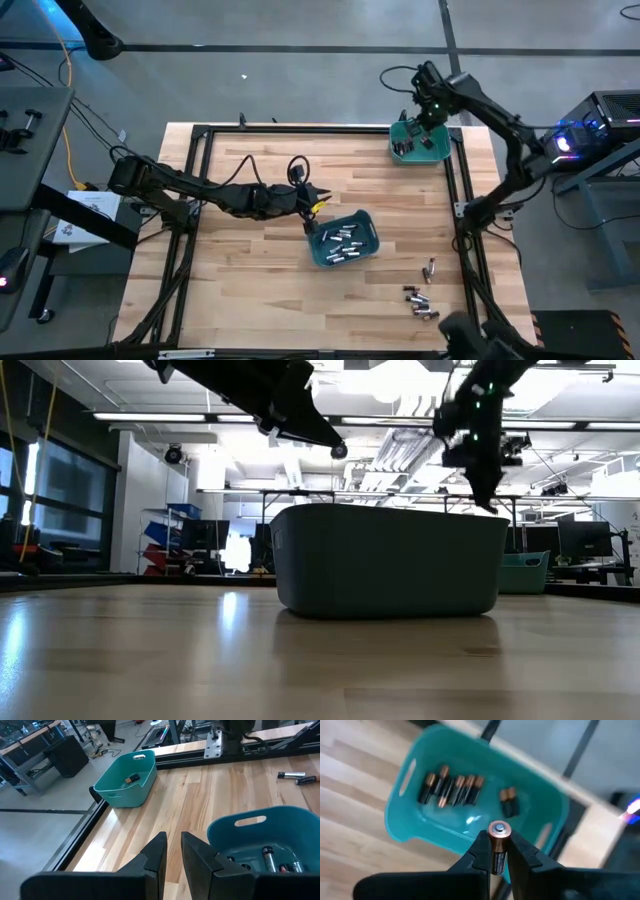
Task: Sort batteries
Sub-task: Put the black battery into the green bin
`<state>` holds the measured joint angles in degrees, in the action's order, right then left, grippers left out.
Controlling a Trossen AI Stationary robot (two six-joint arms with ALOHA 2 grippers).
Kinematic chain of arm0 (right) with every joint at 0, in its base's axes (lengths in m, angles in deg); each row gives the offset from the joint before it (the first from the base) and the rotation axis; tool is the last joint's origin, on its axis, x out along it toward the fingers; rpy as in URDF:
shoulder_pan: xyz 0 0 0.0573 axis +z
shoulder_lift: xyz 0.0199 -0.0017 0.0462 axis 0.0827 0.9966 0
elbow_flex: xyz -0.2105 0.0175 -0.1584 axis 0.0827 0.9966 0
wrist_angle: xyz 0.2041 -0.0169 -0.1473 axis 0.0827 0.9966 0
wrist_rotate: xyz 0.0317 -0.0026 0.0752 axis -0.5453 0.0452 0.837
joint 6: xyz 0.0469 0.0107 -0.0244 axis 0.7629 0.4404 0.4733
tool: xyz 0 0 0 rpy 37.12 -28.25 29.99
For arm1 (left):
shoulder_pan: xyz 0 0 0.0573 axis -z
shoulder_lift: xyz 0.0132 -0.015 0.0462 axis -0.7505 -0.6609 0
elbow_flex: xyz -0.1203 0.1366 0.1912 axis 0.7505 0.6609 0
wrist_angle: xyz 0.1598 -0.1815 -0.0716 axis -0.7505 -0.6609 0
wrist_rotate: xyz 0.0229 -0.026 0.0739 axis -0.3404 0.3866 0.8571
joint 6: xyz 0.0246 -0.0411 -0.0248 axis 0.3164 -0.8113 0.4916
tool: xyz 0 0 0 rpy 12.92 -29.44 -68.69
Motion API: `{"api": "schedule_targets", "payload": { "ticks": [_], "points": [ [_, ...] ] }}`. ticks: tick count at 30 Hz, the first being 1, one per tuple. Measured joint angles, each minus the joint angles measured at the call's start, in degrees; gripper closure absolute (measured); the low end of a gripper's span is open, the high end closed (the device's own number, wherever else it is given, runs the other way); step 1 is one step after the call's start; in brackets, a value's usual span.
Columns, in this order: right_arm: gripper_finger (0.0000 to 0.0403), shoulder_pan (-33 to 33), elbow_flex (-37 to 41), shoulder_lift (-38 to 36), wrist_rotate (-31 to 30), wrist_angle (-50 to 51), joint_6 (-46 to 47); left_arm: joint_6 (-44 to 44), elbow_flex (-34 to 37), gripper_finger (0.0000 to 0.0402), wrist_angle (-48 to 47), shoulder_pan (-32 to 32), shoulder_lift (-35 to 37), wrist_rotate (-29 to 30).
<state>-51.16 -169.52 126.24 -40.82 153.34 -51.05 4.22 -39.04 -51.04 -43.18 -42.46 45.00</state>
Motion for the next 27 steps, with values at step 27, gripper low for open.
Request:
{"api": "schedule_targets", "payload": {
  "ticks": [27],
  "points": [
    [0.0379, -8.0, 8.9, 19.7, 8.9, -16.8, 4.8, -1.3, 0.0, 0.0353, 0.0, 1.8, 0.0, -0.4]
  ]
}}
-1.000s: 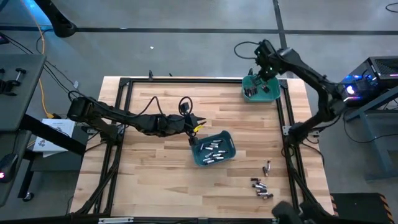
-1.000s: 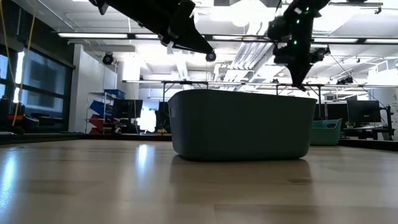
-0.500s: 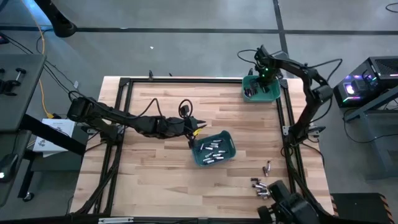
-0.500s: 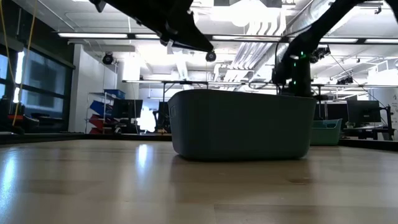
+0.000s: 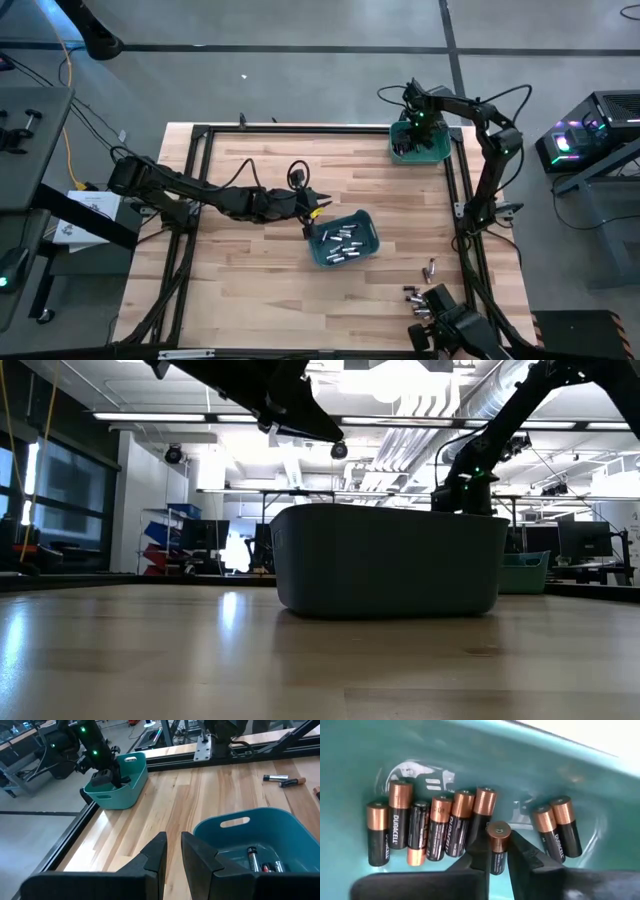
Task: Sort batteries
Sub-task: Put the black battery into the green bin, then put the silver battery into the blue bin
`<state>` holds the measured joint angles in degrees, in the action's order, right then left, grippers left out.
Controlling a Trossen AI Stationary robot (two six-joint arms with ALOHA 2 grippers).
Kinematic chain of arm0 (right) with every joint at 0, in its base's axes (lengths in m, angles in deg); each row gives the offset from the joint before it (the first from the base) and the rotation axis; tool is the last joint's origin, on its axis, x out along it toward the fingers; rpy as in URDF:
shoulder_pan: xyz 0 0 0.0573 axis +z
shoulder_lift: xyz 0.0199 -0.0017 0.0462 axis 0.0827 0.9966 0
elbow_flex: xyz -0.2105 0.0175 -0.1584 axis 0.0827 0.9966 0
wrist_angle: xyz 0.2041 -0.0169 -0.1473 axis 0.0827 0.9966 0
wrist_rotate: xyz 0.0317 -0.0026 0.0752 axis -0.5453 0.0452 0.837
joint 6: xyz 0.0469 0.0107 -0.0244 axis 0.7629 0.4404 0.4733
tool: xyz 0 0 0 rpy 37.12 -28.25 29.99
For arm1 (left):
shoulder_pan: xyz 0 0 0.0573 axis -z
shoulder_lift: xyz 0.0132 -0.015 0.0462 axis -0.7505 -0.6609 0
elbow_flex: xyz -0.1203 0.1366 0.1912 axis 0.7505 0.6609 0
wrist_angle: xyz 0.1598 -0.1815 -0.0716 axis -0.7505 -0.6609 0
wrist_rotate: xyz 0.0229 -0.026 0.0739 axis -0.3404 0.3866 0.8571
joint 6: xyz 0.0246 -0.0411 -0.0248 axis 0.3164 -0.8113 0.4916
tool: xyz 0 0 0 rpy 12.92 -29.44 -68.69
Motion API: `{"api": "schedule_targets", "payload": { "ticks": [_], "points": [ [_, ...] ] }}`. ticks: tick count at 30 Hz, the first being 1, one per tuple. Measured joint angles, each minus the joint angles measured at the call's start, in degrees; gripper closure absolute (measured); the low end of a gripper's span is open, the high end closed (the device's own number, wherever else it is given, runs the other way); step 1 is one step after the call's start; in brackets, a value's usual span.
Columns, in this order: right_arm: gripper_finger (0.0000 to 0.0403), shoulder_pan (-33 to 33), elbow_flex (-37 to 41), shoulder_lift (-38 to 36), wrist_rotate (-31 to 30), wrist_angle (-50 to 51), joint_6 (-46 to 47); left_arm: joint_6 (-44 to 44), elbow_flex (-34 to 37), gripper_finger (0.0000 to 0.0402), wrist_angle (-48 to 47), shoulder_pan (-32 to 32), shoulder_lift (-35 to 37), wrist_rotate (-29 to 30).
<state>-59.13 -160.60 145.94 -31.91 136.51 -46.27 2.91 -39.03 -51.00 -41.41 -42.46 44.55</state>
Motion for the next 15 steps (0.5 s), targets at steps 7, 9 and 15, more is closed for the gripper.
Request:
{"api": "schedule_targets", "payload": {
  "ticks": [7, 9, 15],
  "points": [
    [0.0269, 0.0, 0.0, -0.3, -1.9, -0.2, -0.8, 0.0, 0.0, 0.0353, 0.0, 0.0, 0.0, 0.0],
    [0.0244, 0.0, 0.0, -1.5, -2.3, 0.3, -1.6, 0.0, 0.0, 0.0353, 0.0, 0.0, 0.0, 0.0],
    [0.0222, 1.7, 0.0, -11.2, -2.6, 2.9, -2.6, 0.1, 0.0, 0.0353, 0.0, 0.0, 0.0, 0.0]
  ]
}}
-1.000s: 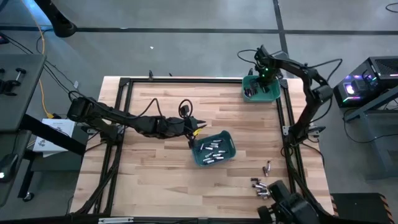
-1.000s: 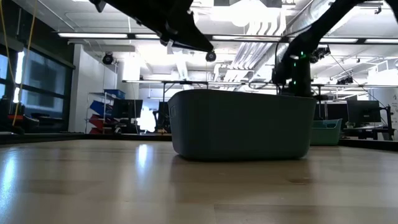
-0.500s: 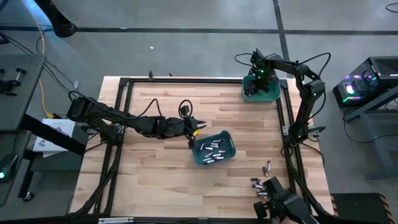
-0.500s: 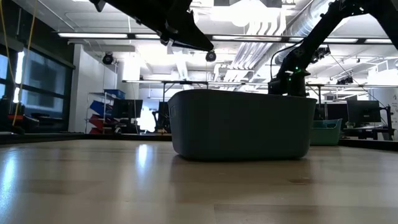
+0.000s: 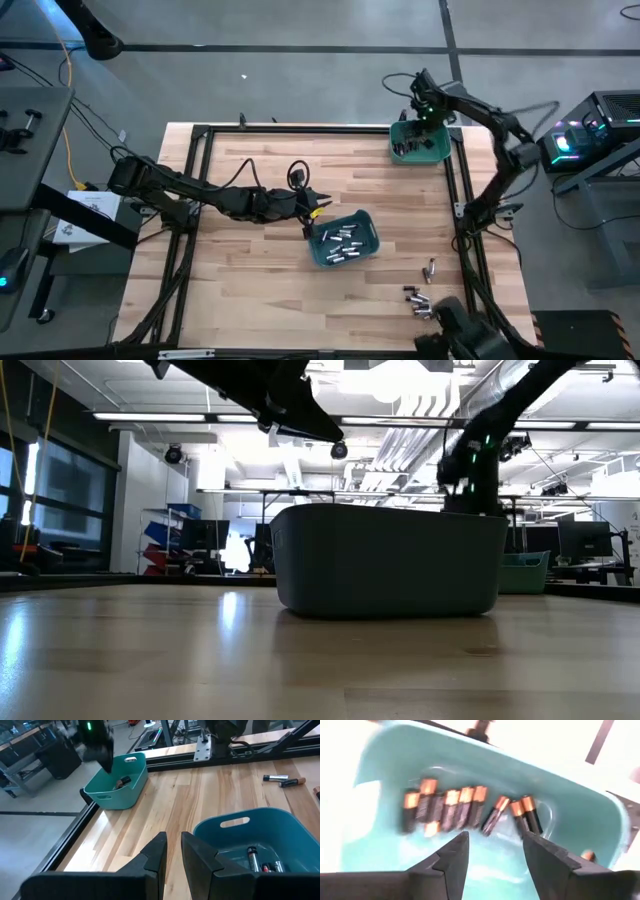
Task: Sort batteries
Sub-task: Put the silver battery into the blue bin
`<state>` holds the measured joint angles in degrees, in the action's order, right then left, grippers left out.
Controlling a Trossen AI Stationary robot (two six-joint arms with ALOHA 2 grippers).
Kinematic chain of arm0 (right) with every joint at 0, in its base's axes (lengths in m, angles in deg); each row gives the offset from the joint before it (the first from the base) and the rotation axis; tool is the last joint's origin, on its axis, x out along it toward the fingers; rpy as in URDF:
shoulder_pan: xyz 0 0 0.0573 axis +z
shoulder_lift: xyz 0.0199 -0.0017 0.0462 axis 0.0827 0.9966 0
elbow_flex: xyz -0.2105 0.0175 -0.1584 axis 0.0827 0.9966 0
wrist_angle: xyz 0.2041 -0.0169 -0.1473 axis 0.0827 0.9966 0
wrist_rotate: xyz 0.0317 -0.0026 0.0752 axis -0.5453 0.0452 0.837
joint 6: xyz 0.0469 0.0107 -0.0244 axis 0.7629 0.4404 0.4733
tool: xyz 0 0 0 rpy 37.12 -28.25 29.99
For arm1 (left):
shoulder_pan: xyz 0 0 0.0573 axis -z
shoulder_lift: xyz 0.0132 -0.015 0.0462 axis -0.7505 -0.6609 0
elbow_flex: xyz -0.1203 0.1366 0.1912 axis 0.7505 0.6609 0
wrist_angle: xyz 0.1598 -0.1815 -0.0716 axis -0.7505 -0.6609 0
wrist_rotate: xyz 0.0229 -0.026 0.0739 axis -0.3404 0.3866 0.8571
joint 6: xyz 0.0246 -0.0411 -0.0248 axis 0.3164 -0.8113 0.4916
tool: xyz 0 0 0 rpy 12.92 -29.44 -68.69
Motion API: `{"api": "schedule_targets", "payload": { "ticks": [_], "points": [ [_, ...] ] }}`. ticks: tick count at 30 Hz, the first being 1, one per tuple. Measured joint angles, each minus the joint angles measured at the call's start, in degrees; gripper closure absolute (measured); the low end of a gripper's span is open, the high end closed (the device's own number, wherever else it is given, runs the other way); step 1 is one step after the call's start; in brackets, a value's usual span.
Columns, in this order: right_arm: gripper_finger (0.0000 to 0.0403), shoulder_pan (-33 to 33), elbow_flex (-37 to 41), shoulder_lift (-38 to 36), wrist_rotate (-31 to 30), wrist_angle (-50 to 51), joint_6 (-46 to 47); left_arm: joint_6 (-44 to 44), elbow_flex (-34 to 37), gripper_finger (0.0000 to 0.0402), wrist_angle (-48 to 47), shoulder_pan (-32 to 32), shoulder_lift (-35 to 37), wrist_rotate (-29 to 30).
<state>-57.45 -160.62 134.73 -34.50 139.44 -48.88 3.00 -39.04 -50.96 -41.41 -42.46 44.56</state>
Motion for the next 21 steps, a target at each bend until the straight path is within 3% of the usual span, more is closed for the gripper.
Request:
{"api": "schedule_targets", "payload": {
  "ticks": [5, 10, 16, 21],
  "points": [
    [0.0221, 10.1, 2.6, -13.6, -4.6, 3.6, 0.8, -0.1, 0.0, 0.0353, 0.1, 0.0, 0.0, 0.0],
    [0.0220, 29.9, 12.0, -28.8, -6.7, 3.7, 5.6, -0.1, 0.0, 0.0353, 0.1, 0.0, 0.0, 0.0],
    [0.0219, 58.1, 25.6, -41.4, -5.7, 2.9, 27.6, -0.1, 0.0, 0.0353, 0.1, 0.0, 0.0, 0.0],
    [0.0220, 79.9, 31.0, -41.4, -7.3, -0.7, 49.8, 0.1, 0.0, 0.0353, 0.1, 0.0, 0.0, 0.0]
  ]
}}
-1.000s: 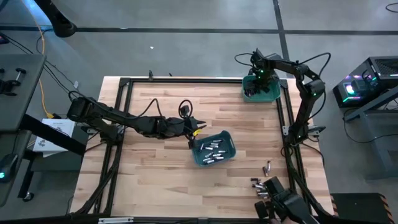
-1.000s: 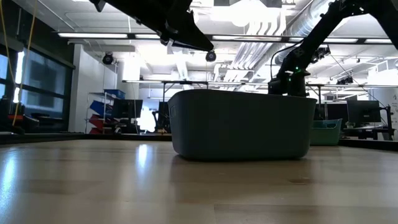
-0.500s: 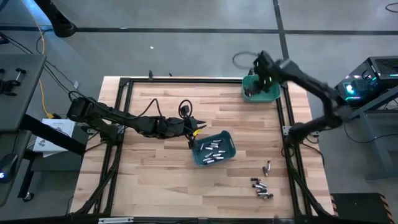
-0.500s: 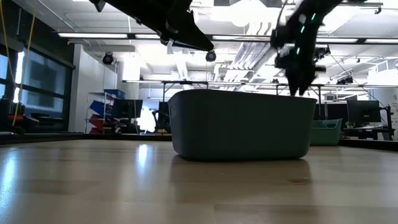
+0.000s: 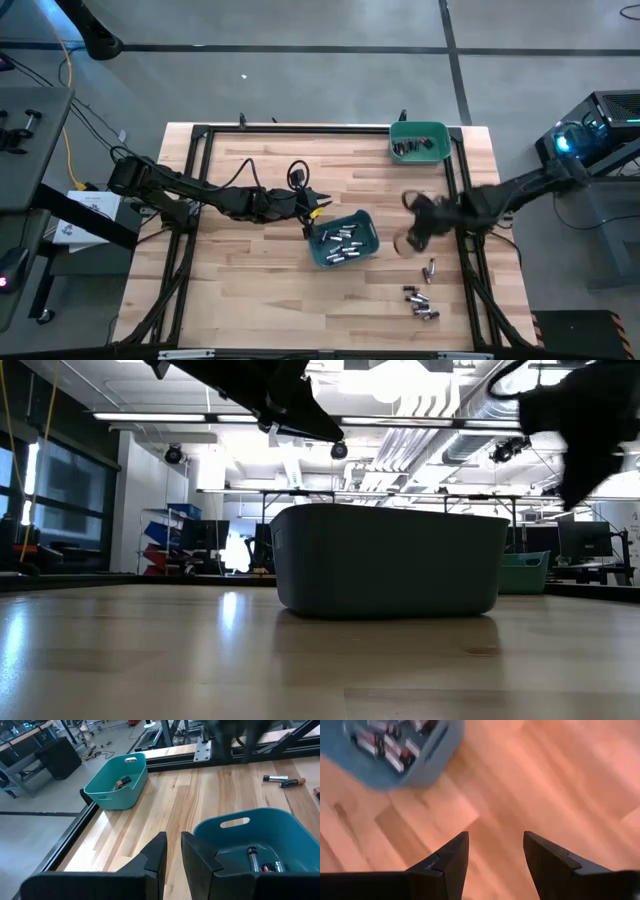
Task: Sort batteries
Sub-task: Put the silver battery into the blue bin
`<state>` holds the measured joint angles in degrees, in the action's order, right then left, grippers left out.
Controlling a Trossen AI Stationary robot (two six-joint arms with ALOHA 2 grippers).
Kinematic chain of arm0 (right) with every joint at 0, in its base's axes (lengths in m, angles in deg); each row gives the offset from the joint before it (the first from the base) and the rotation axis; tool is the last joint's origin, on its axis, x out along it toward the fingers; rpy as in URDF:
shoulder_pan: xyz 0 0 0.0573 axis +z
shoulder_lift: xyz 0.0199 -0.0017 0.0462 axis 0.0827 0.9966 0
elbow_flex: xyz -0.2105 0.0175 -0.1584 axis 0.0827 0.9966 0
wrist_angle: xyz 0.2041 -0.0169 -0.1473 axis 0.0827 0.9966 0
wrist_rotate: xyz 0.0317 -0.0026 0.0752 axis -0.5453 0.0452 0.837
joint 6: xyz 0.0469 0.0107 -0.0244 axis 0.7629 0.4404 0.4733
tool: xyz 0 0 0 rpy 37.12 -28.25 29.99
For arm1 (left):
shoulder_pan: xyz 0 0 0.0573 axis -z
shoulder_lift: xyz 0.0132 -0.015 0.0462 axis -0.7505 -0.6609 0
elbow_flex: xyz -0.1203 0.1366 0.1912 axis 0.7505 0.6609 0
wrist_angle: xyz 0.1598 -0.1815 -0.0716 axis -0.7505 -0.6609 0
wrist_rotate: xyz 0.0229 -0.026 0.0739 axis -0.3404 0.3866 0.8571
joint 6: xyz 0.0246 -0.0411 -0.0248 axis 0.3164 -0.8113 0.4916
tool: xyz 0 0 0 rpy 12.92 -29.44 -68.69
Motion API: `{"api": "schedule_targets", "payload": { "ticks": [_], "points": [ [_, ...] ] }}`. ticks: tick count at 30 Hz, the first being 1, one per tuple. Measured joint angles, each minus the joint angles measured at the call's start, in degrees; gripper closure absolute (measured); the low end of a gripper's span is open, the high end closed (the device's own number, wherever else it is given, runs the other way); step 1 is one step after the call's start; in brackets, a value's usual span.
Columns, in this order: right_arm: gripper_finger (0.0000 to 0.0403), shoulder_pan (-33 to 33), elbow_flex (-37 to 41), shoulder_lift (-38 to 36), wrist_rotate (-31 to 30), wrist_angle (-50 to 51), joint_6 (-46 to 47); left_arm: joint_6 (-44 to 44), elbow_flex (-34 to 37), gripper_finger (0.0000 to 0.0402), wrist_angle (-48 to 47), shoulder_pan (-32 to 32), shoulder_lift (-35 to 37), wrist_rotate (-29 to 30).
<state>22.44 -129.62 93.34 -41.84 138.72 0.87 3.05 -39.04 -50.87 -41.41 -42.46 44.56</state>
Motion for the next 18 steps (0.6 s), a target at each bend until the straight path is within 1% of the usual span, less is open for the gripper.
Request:
{"api": "schedule_targets", "payload": {
  "ticks": [2, 4, 6, 10, 12, 15, 18],
  "points": [
    [0.0222, 6.1, 0.2, 2.2, -1.9, 0.6, 7.6, 0.0, 0.0, 0.0353, 0.1, 0.0, 0.0, 0.0],
    [0.0225, 10.0, -0.1, 4.6, -2.5, 2.4, 15.3, 0.0, 0.0, 0.0353, 0.3, 0.0, 0.0, 0.0],
    [0.0229, 12.4, -0.4, 7.0, -1.8, 4.2, 22.7, -0.2, 0.0, 0.0353, 0.3, 0.0, 0.0, 0.0],
    [0.0231, 14.7, -0.4, 11.8, 2.6, 6.2, 33.6, -0.2, 0.0, 0.0353, 0.3, -0.1, 0.0, 0.0],
    [0.0231, 15.0, -0.4, 14.1, 5.4, 6.2, 35.1, -0.2, 0.0, 0.0353, 0.2, -0.1, 0.0, 0.0],
    [0.0231, 15.0, -0.4, 17.0, 7.1, 6.2, 35.1, -0.2, 0.0, 0.0353, 0.2, -0.1, 0.0, 0.0],
    [0.0231, 14.9, -0.4, 19.2, 10.3, 6.2, 35.0, -0.1, 0.0, 0.0353, 0.1, -0.1, 0.0, 0.0]
  ]
}}
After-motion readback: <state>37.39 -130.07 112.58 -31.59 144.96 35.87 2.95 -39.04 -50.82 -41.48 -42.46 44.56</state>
